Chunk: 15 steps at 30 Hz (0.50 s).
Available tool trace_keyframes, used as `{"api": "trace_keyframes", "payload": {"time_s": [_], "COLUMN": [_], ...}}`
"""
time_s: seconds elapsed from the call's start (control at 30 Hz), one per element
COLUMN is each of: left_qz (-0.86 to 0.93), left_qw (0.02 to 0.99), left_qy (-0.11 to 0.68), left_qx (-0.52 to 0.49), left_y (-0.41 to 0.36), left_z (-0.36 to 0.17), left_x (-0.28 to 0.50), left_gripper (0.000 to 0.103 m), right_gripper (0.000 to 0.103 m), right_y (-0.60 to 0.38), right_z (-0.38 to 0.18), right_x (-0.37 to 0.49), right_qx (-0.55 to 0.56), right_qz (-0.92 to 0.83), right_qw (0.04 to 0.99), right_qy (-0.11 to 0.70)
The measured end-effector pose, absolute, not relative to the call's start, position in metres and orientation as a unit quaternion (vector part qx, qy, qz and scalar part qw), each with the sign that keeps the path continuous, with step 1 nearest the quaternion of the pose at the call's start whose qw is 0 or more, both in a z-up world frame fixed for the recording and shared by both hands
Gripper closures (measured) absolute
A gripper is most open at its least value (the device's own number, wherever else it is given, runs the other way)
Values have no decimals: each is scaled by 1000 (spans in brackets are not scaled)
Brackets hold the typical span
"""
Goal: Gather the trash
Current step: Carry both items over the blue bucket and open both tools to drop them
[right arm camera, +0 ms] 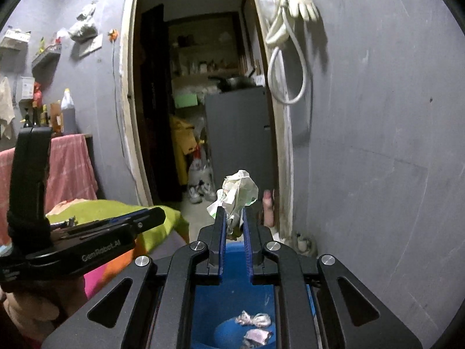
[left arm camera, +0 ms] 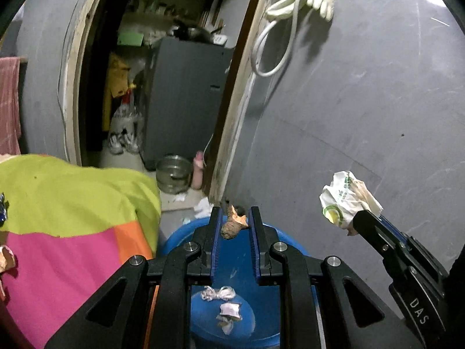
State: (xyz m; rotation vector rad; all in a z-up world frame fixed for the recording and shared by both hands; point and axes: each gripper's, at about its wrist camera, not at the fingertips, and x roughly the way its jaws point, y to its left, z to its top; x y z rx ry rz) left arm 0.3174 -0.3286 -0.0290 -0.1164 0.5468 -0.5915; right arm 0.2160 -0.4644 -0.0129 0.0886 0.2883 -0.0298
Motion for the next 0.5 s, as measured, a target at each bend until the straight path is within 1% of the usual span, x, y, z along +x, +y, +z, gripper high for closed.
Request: {"api": "trace_keyframes", "payload": {"time_s": [0.13,0.17,0.2,0.23,0.27,0.3,0.5], "left_qz": [-287,-286,-287,-288,-287,-287,-281], "left_qw": [912,912,910,909,909,909,913], "left_qy": [287,290,292,294,295,295,287], "left_qx": [-56,-56,-58,-60,-63,-67,-76], "left_y": [-329,-329,-328,-328,-326,-325,-314], "left_z": [-37,-39,-40,-41,-42,-41,-32], "left_x": [322,323,323,324,324,324,320], "left_gripper": [87,84,78,74,70,70,70], "right_gripper": [92,91,89,88,83,77,77], "right_y": [-468,-469,-470,-470,-471,-471,-470], "right_z": [-15,-15,-15,-15,-16,-16,-13], "right_x": [220,220,221,222,222,223,226], "right_qx": [49,52,54,55,56,57,56], "right_qz": [-15,-15,-15,-16,-16,-16,-16], "right_qw": [987,986,986,985,985,985,985], "right_qy": [155,158,159,161,162,163,162]}}
